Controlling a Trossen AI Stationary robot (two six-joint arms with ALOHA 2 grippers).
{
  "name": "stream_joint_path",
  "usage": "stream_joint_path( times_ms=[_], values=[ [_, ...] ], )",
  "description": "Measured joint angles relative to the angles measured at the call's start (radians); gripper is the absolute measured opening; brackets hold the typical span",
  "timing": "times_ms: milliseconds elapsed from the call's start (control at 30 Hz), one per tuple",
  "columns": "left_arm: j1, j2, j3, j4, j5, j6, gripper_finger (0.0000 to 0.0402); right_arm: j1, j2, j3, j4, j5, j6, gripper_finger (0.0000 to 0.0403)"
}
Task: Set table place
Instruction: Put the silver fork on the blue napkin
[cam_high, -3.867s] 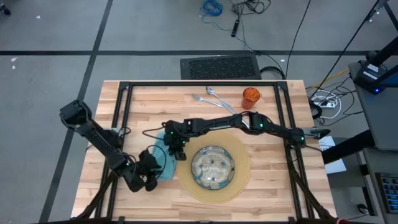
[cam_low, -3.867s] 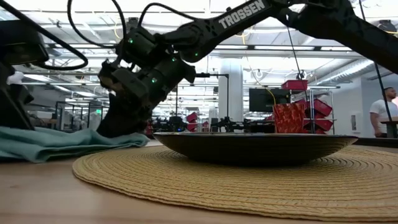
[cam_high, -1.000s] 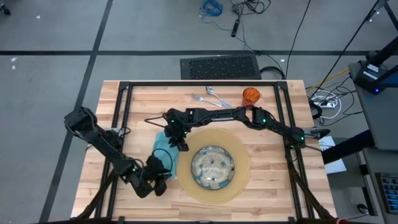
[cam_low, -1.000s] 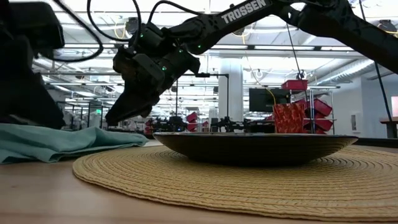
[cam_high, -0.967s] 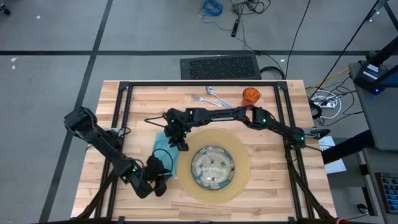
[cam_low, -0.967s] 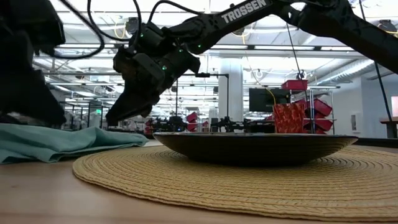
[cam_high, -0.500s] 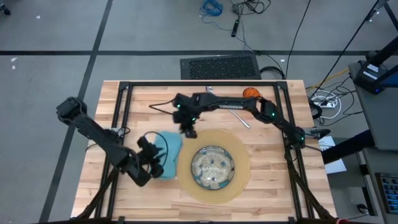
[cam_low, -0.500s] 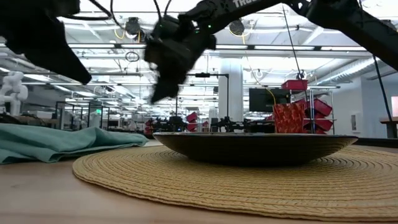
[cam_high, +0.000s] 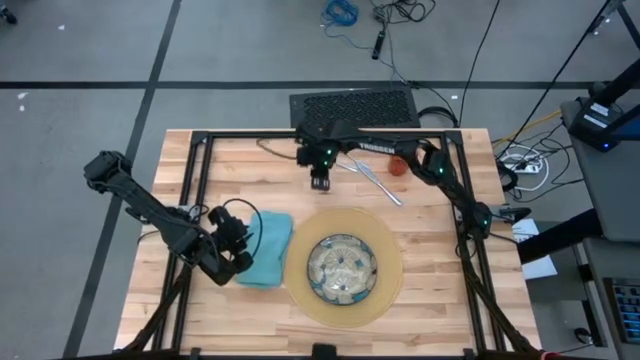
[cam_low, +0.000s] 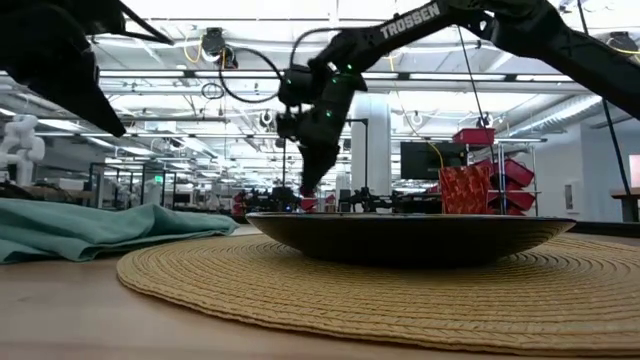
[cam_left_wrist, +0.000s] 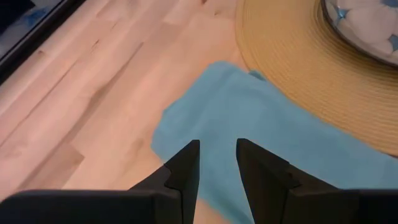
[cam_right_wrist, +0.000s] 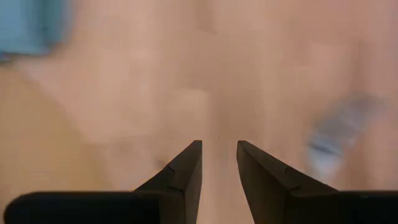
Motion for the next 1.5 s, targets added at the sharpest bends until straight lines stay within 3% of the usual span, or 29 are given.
stream_joint_path(
  times_ms=[133,433,533,867,1500],
  values=[
    [0.000,0.000,0.000,-0.014,0.012,0.000,0.0096,-0.065,0.010,0.000,-0.014,0.048,0.006,0.0093],
    [-0.002,0.000,0.000,-0.055,0.045,0.001,0.0096,-0.182,0.009,-0.007,-0.017,0.042,0.023,0.0093],
    [-0.002,0.000,0.000,-0.054,0.054,0.001,0.0096,-0.200,0.009,-0.038,-0.034,0.041,-0.040,0.0093],
    [-0.022,0.000,0.000,-0.052,0.060,-0.005,0.0096,-0.200,0.011,-0.164,0.003,0.069,-0.094,0.0093],
    [-0.022,0.000,-0.001,-0.006,0.047,0.022,0.0096,-0.160,0.019,-0.165,0.091,0.065,-0.048,0.0085]
  ],
)
